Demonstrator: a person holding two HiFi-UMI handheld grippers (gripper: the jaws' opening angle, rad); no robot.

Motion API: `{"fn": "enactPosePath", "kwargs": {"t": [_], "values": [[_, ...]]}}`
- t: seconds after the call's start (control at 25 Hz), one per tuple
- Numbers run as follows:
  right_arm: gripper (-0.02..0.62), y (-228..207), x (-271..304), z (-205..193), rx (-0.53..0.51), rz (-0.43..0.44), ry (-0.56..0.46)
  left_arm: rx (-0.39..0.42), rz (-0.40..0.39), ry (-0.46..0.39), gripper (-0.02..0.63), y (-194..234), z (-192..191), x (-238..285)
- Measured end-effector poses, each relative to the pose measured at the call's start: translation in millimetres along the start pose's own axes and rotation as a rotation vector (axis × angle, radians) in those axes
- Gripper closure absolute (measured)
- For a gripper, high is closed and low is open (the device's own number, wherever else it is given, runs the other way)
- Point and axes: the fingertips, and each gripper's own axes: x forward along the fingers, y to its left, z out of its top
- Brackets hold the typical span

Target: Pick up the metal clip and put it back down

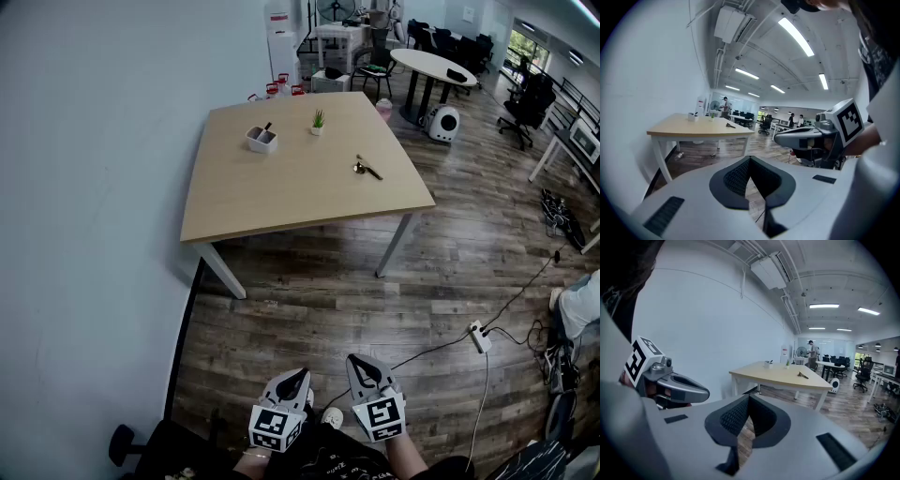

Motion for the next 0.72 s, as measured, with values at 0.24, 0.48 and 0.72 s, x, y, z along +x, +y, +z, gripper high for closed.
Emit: {"fn": "enactPosePath", "kwargs": {"t": [0.24,0.48,0.72], "values": [[0.583,5.2,-14.5,-0.1,-0.016,-0.011,-0.008,0.01,0.003,-0.033,0.597,-6.5,7.7,-12.6],[0.581,11.2,-22.2,-2.1,0.021,-0.027,-0.017,0.013,0.002,-0.049,0.597,-7.0,9.1,-21.7],[0.335,1.5,-18.7,0.6,0.081,-0.024,-0.039,-0.051,-0.03,-0.068,0.494,3.9,15.0,-16.8]]}}
